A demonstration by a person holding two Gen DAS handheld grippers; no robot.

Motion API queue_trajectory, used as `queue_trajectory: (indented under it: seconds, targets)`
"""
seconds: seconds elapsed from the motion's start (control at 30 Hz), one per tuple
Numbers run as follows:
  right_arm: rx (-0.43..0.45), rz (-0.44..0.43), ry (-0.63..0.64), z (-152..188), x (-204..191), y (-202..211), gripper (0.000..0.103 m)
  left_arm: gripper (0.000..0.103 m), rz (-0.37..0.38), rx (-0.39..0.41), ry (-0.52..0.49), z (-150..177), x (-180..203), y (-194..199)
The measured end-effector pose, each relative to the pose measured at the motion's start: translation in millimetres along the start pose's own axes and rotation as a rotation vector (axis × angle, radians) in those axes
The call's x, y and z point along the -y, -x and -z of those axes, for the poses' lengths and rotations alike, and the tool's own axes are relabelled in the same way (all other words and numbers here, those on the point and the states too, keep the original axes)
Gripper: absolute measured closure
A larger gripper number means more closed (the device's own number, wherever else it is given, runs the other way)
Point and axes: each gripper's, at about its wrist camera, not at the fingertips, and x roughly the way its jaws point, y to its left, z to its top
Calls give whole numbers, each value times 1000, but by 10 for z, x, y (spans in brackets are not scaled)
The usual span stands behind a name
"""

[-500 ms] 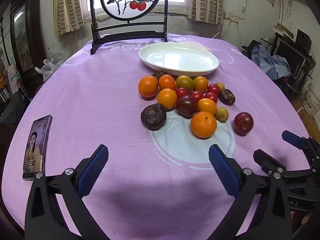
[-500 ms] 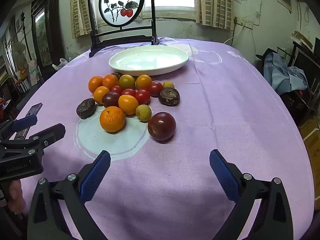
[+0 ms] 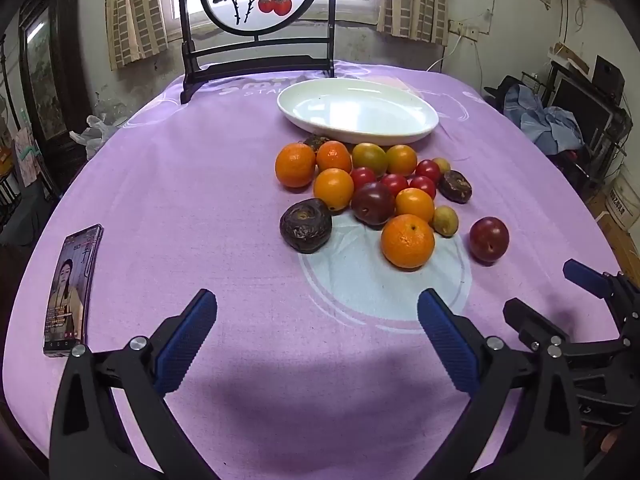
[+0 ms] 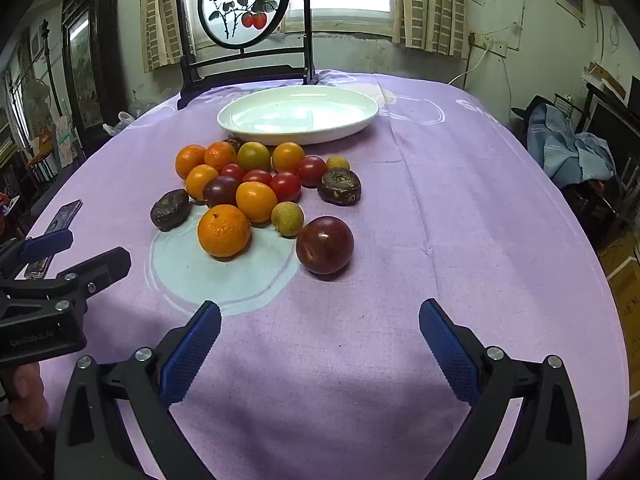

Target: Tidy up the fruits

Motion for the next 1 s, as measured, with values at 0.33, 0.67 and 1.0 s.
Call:
queue_trajectory:
  seconds: [0.33, 0.67, 1.0]
  targets:
    - [-28, 1, -4, 14, -7, -57, 3, 5, 1, -13, 19, -21, -30, -107]
    - [-48, -10, -66, -191, -5, -57, 3, 5, 21, -12, 31, -169, -31, -166]
    - [4, -5, -61, -377, -29, -192, 3, 4, -27, -23, 55, -319, -37, -385]
